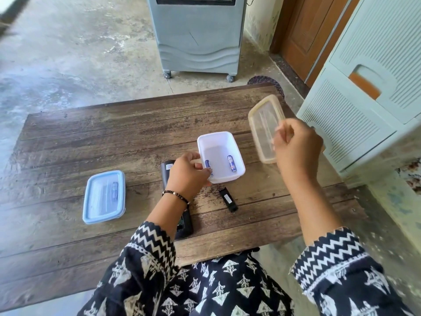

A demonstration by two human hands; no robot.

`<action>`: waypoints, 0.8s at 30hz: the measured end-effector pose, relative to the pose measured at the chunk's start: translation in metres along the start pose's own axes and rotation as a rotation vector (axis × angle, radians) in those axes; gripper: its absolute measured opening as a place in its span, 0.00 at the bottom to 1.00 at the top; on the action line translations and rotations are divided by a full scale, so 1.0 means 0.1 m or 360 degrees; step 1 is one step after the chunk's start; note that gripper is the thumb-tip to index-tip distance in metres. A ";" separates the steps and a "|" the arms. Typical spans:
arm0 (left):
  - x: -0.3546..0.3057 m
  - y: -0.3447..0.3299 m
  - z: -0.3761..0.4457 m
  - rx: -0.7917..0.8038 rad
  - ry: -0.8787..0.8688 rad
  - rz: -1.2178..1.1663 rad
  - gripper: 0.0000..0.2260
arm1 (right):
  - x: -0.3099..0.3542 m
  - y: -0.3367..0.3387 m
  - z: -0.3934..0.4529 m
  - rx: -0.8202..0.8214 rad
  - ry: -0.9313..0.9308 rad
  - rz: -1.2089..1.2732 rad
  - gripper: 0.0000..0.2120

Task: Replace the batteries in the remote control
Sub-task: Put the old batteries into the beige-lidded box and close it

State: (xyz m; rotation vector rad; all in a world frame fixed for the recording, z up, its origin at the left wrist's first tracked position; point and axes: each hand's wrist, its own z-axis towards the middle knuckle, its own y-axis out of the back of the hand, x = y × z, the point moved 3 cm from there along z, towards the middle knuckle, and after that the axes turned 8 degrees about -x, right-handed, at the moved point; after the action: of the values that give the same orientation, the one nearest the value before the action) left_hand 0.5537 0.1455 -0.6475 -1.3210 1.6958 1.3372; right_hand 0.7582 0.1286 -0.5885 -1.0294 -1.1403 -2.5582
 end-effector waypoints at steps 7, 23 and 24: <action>0.05 -0.05 -0.06 0.0071 -0.0003 -0.0105 0.17 | -0.19 -0.39 -0.21 0.0504 -0.1027 0.0720 0.13; -0.02 -0.02 -0.05 0.0187 0.0090 -0.0169 0.16 | 0.00 -0.56 -0.40 0.0730 0.0063 -0.0333 0.09; -0.03 -0.02 -0.05 0.0181 0.0110 -0.0159 0.16 | 0.01 -0.55 -0.41 0.0756 0.0045 -0.0338 0.09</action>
State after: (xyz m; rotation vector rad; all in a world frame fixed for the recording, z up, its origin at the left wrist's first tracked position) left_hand 0.5573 0.1419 -0.6444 -1.3810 1.7023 1.1336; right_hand 0.7139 0.1388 -0.6401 -0.7867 -1.8138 -2.2517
